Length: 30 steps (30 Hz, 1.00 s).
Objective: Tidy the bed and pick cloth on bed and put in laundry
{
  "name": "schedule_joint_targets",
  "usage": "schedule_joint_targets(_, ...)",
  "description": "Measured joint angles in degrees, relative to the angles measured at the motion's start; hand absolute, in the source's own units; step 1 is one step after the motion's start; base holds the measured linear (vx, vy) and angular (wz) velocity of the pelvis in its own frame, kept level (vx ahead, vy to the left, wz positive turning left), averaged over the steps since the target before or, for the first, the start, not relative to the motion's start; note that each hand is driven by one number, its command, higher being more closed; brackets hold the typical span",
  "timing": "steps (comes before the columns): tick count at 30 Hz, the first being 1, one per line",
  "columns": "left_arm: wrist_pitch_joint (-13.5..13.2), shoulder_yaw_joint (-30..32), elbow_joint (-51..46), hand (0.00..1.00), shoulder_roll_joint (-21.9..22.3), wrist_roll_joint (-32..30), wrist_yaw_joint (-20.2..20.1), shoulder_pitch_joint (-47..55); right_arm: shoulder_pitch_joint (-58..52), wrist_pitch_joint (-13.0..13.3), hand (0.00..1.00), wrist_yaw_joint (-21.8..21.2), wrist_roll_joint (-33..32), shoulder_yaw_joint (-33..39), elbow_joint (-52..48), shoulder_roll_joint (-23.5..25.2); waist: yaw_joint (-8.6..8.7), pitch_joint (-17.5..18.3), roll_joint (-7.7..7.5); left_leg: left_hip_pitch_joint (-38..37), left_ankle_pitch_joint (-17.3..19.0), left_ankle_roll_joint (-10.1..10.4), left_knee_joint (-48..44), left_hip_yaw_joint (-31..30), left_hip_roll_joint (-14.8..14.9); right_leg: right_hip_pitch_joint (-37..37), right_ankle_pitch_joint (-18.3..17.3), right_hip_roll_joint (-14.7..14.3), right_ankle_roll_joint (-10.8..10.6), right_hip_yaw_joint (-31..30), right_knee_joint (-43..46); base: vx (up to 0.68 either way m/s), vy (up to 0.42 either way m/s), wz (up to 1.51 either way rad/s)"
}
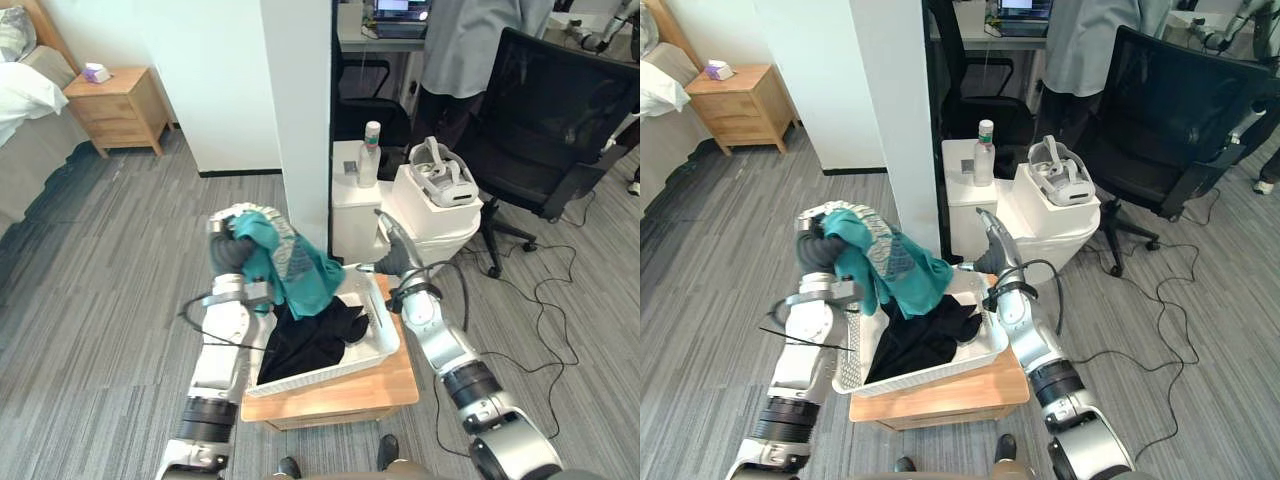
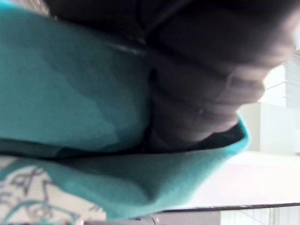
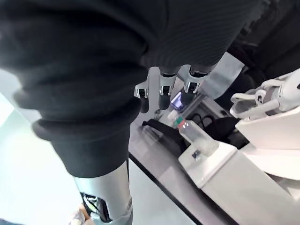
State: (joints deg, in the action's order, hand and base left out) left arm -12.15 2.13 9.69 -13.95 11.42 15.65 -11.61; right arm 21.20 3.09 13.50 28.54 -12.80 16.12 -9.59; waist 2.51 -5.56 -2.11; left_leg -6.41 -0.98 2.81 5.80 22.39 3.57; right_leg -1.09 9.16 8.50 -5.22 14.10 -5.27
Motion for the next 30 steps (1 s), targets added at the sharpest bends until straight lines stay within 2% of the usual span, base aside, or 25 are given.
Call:
schedule_joint_targets(6, 1.25, -3.37, 8.89, 1.00, -0.22, -5.34, -1.57, -0.07, -3.22, 1.08, 0.00, -1.37, -1.58, -2.40, -0.21, 0.50, 0.19, 0.39, -0.70, 0.67, -0.04, -0.06, 0.00, 1.66, 0.03, 1.68, 0.52, -0.30, 0.67, -1.85, -0.17, -0.02, -0.019, -0.17)
schedule_joint_targets(8, 2.78, -4.50, 12.92, 1.00, 0.10, -7.43, -1.93, -0.55, -4.51, 1.10, 0.00, -1.42, -1.90, -3.16, -1.83, 0.65, 0.80, 0.36, -0.77, 1.94, -0.06, 0.15, 0.00, 2.01, 0.06, 3.39, 0.82, -0.37, 0.90, -2.45, -0.02, -0.06, -0.031, -0.16)
schedule_joint_targets(9, 4.50, -4.48, 14.78, 1.00, 0.77, -8.36, -1.65, -0.91, -4.71, 1.56, 0.00, -1.35, -2.02, -3.70, -2.23, 1.27, 1.47, 0.25, -0.98, 3.40, -0.38, 0.39, -0.01, 2.98, 0.01, 5.69, 1.57, -0.40, 1.09, -3.28, 0.03, -0.03, -0.038, -0.25)
schedule_joint_targets(14, 7.50, -4.19, 24.79, 1.00, 2.71, -13.18, -0.39, -6.74, -6.00, 1.53, 0.00, -1.21, -1.96, -5.91, -2.55, 3.01, 3.13, -1.92, -1.33, 7.83, -1.16, 0.38, 0.00, 4.12, -0.03, 11.03, 3.04, -0.51, 1.45, -4.86, 0.17, -0.03, -0.016, -0.14)
schedule_joint_targets(15, 7.74, -4.09, 25.42, 0.00, 2.70, -13.63, -0.28, -7.63, -6.00, 1.53, 0.00, -1.21, -1.94, -6.37, -2.78, 2.99, 3.15, -2.27, -1.34, 8.40, -1.25, 0.32, 0.00, 4.40, -0.03, 11.78, 3.24, -0.53, 1.50, -5.14, 0.16, -0.01, -0.005, -0.17)
schedule_joint_targets(18, 8.03, -3.66, 27.06, 0.00, 2.80, -14.43, 0.80, -11.04, -6.02, 1.50, 0.00, -1.18, -1.90, -8.04, -3.14, 3.39, 3.62, -4.88, -0.97, 10.04, -1.63, 0.41, 0.01, 5.08, 0.09, 13.97, 3.68, -0.81, 1.47, -6.08, 0.37, 0.00, -0.003, -0.14)
schedule_joint_targets(24, 8.01, -1.61, 29.09, 0.00, 4.26, -14.42, 0.92, -10.70, -6.32, 1.53, 0.00, -0.63, -1.10, -8.49, -3.17, 3.97, 4.69, -5.18, -0.48, 9.63, -1.85, 0.21, -0.10, 6.47, 0.54, 14.56, 4.46, -1.57, 1.28, -7.71, 0.56, 0.05, 0.004, -0.13)
schedule_joint_targets(28, 7.82, -1.61, 20.94, 0.00, 4.70, -14.31, 0.49, -7.08, -9.66, 1.57, 0.00, -0.06, -1.20, -7.79, -3.19, 3.93, 4.64, -5.17, -0.30, 8.45, -1.82, 0.20, -0.36, 5.80, 0.51, 12.71, 4.83, -1.39, 1.17, -7.24, -0.07, 0.05, 0.015, 0.09)
schedule_joint_targets(30, 7.66, -1.35, 16.81, 0.00, 4.61, -13.80, -0.18, -5.10, -11.16, 1.60, 0.00, -0.13, -1.23, -7.51, -3.21, 3.49, 4.59, -5.15, 0.30, 7.81, -1.34, 0.26, -0.17, 4.63, 0.74, 11.46, 4.83, -1.43, 1.17, -6.41, -0.12, 0.00, 0.004, 0.23)
